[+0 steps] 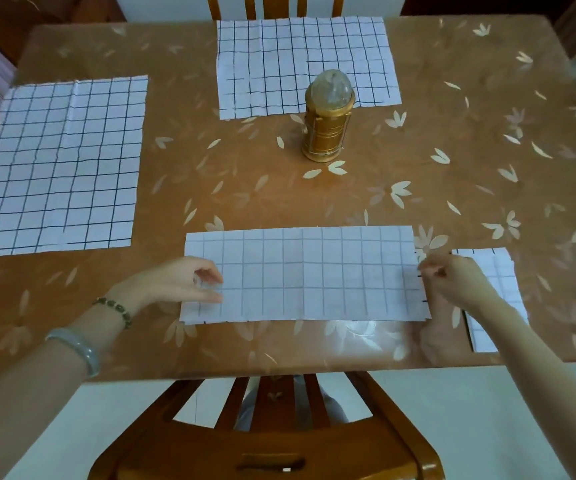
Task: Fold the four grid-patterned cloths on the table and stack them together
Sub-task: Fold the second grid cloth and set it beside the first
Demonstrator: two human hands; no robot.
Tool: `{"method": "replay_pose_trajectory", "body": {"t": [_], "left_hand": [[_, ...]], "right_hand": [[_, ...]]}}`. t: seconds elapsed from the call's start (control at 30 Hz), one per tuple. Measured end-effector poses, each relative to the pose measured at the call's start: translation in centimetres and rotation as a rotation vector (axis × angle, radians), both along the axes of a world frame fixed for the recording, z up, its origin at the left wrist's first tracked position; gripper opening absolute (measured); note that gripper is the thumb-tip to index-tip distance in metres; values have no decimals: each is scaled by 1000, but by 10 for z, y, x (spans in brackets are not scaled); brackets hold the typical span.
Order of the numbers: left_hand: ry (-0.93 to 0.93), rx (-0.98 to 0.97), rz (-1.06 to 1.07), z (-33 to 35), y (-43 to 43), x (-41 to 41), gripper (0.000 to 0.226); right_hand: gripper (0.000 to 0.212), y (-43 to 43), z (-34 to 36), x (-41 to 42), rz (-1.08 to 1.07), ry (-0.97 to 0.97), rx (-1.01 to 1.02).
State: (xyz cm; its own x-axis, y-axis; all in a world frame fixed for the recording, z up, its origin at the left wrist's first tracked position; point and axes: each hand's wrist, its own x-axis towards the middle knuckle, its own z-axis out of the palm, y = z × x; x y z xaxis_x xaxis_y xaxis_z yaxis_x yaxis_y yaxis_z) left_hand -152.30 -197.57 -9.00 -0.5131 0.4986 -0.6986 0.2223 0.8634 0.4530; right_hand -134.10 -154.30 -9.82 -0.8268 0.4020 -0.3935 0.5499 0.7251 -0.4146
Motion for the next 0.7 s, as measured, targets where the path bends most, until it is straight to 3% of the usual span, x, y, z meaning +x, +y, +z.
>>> {"method": "replay_pose_trajectory", "body": {"t": [0.07, 0.13, 0.3, 0.47, 0.7], "left_hand": [[140, 137, 25, -5, 21, 5, 29], [404, 211, -38, -14, 50, 14, 37], [678, 107, -218, -65, 111, 29, 56], [705, -45, -201, -98, 131, 46, 59], [679, -64, 19, -111, 111, 40, 68]], "right_hand": [[32, -27, 1, -16, -11, 139, 28], [32, -66, -8, -34, 70, 229, 18], [49, -151, -55, -75, 277, 319, -1], [54, -180, -86, -100, 380, 238, 97], [62, -116, -105, -86, 413, 144, 280]]}}
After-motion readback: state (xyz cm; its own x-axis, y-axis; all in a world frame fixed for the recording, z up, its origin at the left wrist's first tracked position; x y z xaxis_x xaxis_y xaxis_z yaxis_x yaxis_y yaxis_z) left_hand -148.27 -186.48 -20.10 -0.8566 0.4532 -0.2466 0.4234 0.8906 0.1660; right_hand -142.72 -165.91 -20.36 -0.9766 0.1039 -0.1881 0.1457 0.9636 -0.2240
